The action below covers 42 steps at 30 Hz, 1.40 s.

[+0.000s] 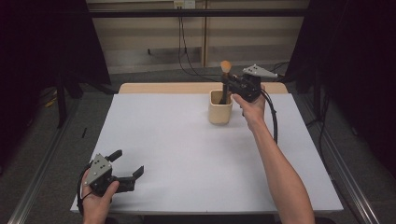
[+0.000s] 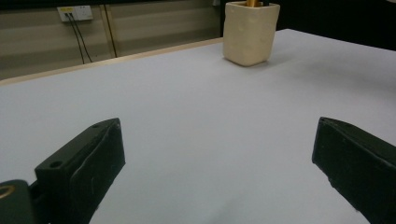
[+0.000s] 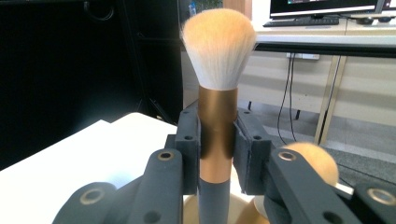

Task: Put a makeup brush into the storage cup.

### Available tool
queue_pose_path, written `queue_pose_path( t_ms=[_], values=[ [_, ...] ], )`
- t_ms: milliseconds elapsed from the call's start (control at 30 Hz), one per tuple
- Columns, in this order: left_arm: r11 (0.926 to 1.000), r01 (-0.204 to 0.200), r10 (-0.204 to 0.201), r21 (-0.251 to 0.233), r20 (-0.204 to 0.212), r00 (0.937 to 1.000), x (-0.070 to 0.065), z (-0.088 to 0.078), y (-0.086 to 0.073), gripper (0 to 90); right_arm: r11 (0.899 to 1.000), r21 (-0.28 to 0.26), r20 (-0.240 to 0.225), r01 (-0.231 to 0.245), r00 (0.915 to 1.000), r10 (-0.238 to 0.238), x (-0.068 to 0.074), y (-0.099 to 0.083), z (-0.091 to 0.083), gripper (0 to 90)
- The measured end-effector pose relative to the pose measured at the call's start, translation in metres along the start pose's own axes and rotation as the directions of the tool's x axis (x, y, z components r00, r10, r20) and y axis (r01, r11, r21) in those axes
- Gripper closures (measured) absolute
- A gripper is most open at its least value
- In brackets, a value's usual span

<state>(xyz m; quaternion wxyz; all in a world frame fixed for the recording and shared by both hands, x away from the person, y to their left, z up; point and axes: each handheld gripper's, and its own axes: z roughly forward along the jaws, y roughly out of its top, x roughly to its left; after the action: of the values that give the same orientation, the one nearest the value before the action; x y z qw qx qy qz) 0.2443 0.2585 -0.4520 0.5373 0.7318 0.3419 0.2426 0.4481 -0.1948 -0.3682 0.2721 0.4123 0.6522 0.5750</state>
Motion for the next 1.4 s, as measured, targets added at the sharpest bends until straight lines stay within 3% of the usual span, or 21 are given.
queue_pose_path(
  t_ms=[433, 1033, 1400],
  values=[
    [1.0, -0.002, 0.002, 0.003, -0.003, 1.0, 0.0, 0.0, 0.0, 2.4, 0.999, 0.016, 0.013, -0.028, 0.9995, 0.028, -0.006, -0.017, -0.004, 74.0],
    [1.0, -0.008, 0.008, 0.005, -0.002, 1.0, -0.001, 0.0, 0.0, 2.4, 0.999, 0.047, 0.025, -0.024, 0.9994, 0.023, -0.008, -0.041, -0.007, 73.9],
    [0.9999, -0.012, 0.012, 0.005, 0.0, 0.9999, -0.001, 0.0, 0.0, 2.3, 0.997, 0.078, 0.009, -0.009, 0.9999, 0.008, -0.003, -0.048, -0.005, 73.6]
  ],
)
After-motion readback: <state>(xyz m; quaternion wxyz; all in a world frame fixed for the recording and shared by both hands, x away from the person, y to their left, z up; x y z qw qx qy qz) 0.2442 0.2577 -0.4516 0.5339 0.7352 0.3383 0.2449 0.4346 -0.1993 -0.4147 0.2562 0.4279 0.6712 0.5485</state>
